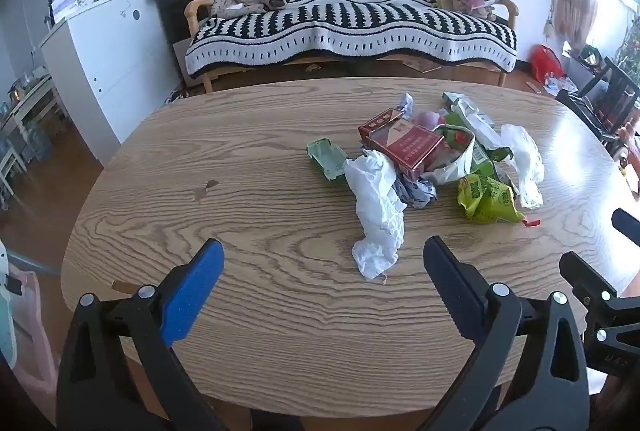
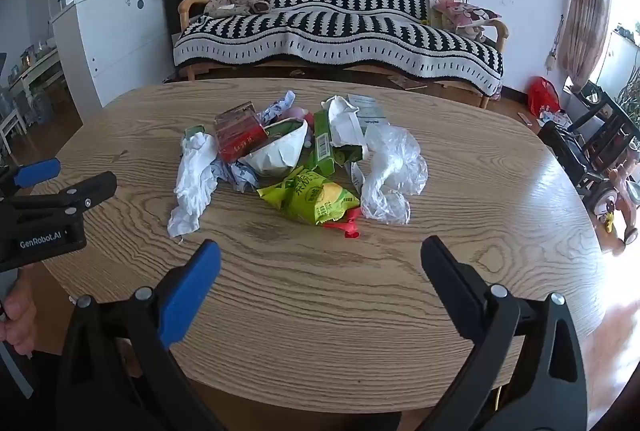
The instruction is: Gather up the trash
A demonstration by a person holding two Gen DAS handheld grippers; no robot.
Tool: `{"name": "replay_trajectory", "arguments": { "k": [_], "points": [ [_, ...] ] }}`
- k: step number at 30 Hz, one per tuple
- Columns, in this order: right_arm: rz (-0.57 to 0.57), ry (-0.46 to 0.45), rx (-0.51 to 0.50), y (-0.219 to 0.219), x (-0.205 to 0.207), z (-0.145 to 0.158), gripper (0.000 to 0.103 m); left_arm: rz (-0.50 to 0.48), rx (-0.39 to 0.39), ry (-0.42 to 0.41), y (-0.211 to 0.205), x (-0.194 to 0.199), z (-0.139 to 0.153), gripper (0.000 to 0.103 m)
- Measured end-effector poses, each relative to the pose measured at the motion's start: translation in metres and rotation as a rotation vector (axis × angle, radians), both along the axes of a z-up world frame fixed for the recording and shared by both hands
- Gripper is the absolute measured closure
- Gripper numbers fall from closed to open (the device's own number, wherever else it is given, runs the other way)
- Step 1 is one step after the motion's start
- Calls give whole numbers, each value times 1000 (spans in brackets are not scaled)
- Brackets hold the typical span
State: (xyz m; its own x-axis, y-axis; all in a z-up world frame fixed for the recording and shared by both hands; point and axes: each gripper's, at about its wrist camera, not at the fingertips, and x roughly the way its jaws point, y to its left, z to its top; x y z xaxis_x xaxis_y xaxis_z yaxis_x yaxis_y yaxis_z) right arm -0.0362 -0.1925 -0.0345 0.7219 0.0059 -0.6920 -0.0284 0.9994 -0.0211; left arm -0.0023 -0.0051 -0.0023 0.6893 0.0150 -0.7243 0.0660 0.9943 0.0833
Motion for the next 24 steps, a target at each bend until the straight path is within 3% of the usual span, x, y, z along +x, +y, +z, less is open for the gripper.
{"name": "replay_trajectory", "arguments": {
  "k": [24],
  "points": [
    [-1,3,-4,-2,4,-1,6,0,-7,0,-2,3,-2,6]
  ]
}}
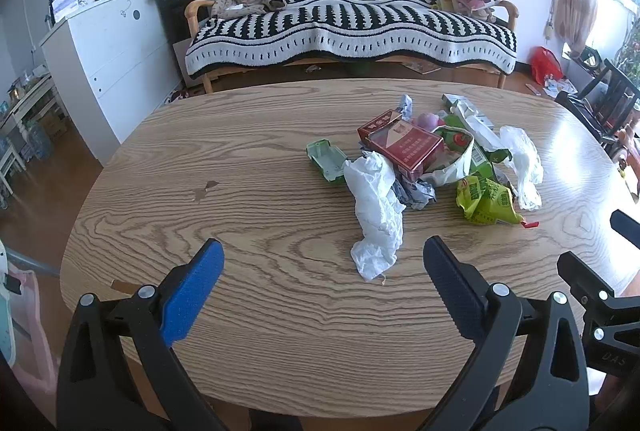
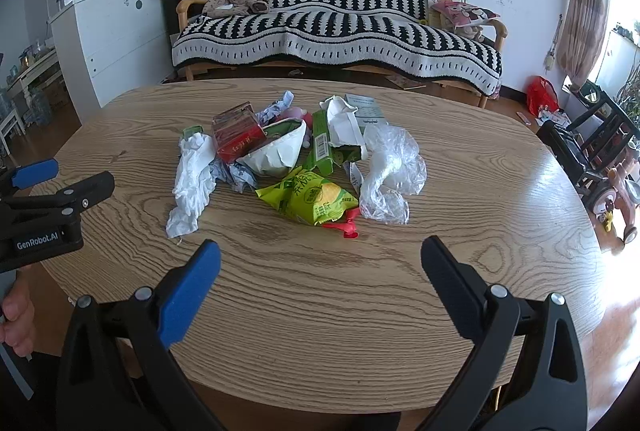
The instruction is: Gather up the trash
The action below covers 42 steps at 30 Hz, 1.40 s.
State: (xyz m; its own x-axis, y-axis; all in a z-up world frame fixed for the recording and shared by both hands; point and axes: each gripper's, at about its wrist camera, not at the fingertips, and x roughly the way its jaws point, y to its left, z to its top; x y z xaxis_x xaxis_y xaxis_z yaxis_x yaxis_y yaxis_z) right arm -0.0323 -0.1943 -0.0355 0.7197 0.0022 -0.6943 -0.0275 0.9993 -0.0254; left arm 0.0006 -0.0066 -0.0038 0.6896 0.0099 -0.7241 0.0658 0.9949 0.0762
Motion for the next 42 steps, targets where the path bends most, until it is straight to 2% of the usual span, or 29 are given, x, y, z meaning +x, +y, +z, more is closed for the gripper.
{"name": "replay_trajectory", "arguments": {
  "k": [42],
  "points": [
    [-5,3,0,-1,0,-2,6,-8,-2,1,-3,-2,-1,6]
  ]
}}
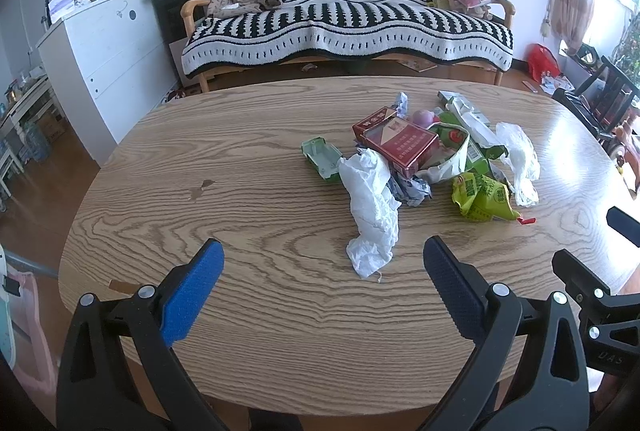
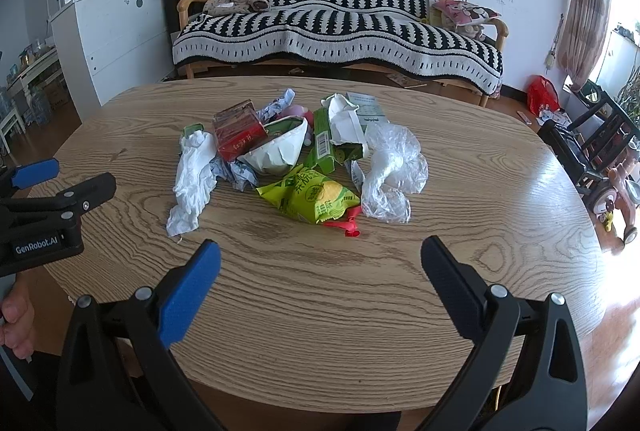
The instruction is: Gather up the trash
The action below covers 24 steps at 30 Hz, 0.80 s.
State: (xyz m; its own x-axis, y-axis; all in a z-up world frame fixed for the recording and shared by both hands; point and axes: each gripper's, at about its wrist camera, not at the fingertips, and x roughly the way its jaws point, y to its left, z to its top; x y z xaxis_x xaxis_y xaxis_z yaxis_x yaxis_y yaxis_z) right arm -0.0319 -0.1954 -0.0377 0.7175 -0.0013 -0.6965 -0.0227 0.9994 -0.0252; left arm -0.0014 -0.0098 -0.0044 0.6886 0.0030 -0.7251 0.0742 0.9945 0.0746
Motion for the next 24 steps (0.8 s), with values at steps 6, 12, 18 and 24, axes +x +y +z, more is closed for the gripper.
{"name": "replay_trajectory", "arguments": {
  "k": [6,12,18,24],
  "points": [
    [2,1,-3,0,0,-1,6,-7,2,5,-3,-2,-3,6],
    [16,-1,-14,-5,6,-3,6,-33,-11,73,-3,6,-17,6],
    [176,28,-18,-7,36,-13,6,-51,-24,195,-7,31,-50,6],
    [227,92,-34,1,74,-37,15,-113,1,214,-26,66,-74,8]
  ]
}}
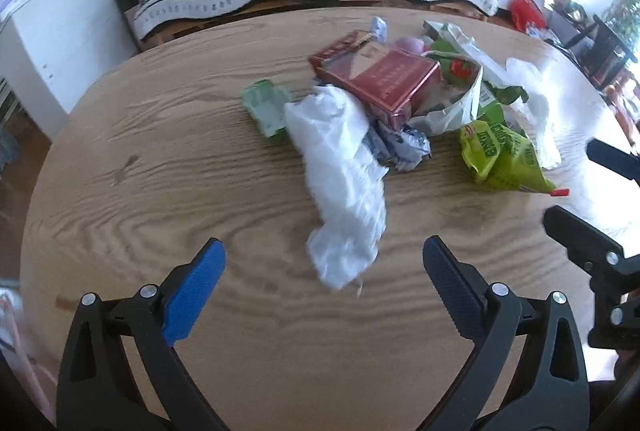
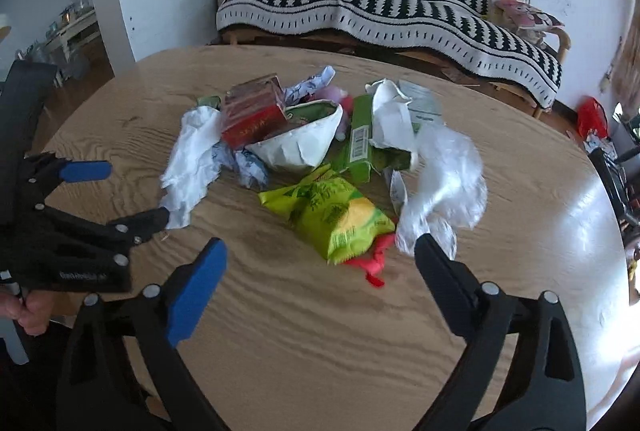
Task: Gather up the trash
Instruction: 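Grasp the white tissue with the left tool while the right tool grasps the yellow-green snack bag, then carry tissue and snack bag to the bin and open both tools over it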
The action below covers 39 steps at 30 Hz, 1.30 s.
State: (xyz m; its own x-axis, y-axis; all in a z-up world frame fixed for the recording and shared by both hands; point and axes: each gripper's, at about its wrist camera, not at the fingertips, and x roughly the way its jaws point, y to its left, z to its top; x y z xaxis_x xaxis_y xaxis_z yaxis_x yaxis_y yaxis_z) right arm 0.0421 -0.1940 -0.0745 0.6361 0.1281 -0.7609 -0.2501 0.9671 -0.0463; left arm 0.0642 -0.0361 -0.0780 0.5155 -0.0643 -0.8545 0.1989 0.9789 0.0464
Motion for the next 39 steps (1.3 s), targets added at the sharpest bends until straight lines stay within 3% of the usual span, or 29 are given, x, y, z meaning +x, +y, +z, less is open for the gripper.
{"name": "replay_trajectory", "arguments": {
  "k": [3,7,10,12,13,21,28,32,34,39],
  "points": [
    [16,26,-32,2,17,-15,27,-16,15,14,-4,12,-13,21],
    [29,43,-73,7,28,-28,47,-8,-14,40,0,25,-25,46],
    [30,36,-97,11,32,-33,61,-26,-35,36,0,26,-22,77],
    [17,42,-71,10,31,-30,79,-28,-61,48,1,25,-18,84],
    [19,42,-28,8,28,-24,81,-27,-66,48,3,23,-12,87],
    [-3,-29,172,-23,-7,26,85,-51,-125,-53,18,-8,41,89],
    [-69,-44,318,-70,-31,49,85,-83,-151,-69,2,-25,51,89],
    [-136,-54,379,-113,-64,65,85,-139,-170,-84,-28,-36,61,89],
    [-192,-78,362,-144,-90,72,85,-190,-181,-87,-51,-45,66,89],
    [-398,-90,285,-240,-171,74,85,-420,-217,-74,-154,-88,76,89]
  ]
}}
